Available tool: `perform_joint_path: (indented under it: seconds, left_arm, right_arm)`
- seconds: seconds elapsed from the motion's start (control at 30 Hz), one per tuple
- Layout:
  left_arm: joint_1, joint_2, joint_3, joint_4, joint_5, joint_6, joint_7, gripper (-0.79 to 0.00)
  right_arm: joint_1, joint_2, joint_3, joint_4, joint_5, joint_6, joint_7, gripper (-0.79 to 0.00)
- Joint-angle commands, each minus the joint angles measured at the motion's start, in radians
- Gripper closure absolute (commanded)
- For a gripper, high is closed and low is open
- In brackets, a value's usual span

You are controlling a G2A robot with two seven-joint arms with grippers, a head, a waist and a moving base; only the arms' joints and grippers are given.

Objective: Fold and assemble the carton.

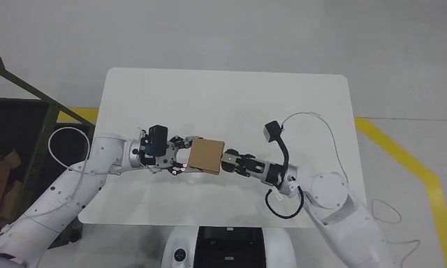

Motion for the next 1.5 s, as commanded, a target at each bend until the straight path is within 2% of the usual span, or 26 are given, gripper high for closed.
perform_joint_path:
  seconds: [0.0,0.37,0.4,0.43,0.47,0.57,0.63,0.7,1.03,1.23,1.47]
  left_arm:
    - [0.002,-0.001,-0.004,0.004,-0.005,-0.004,0.002,-0.32]
    - [0.017,-0.005,-0.022,0.027,-0.014,-0.006,0.005,-0.323]
    - [0.018,-0.007,-0.02,0.03,-0.013,-0.006,0.003,-0.323]
    - [0.017,-0.008,-0.017,0.034,-0.006,-0.004,-0.007,-0.323]
    - [0.013,-0.01,-0.013,0.035,0.015,0.008,-0.026,-0.326]
    - [0.008,-0.022,0.015,0.054,0.024,0.034,-0.031,-0.329]
    - [-0.005,-0.034,0.041,0.076,0.026,0.042,-0.035,-0.336]
    - [-0.031,-0.048,0.064,0.118,-0.005,0.046,-0.031,-0.339]
    - [-0.157,-0.136,0.223,0.264,0.06,0.162,-0.055,-0.326]
    - [-0.224,-0.192,0.318,0.359,0.106,0.183,-0.038,-0.329]
    - [-0.282,-0.241,0.377,0.472,0.139,0.198,-0.005,-0.366]
  right_arm:
    - [-0.004,0.001,0.007,-0.003,0.0,0.001,-0.006,-0.329]
    - [-0.041,0.009,0.069,-0.026,0.024,-0.026,-0.04,-0.376]
    - [-0.045,0.01,0.077,-0.029,0.03,-0.04,-0.049,-0.416]
    - [-0.05,0.01,0.085,-0.032,0.036,-0.059,-0.06,-0.566]
    - [-0.057,0.01,0.093,-0.036,0.046,-0.083,-0.072,-0.628]
    - [-0.084,0.01,0.115,-0.046,0.05,-0.164,-0.112,-0.711]
    - [-0.103,0.011,0.123,-0.048,0.039,-0.206,-0.136,-0.646]
    - [-0.122,0.012,0.129,-0.047,0.024,-0.23,-0.149,-0.616]
    - [-0.196,0.017,0.149,-0.043,-0.056,-0.252,-0.202,-0.68]
    - [-0.25,0.021,0.176,-0.057,-0.059,-0.277,-0.226,-0.699]
    - [-0.295,0.025,0.202,-0.072,-0.057,-0.296,-0.232,-0.717]
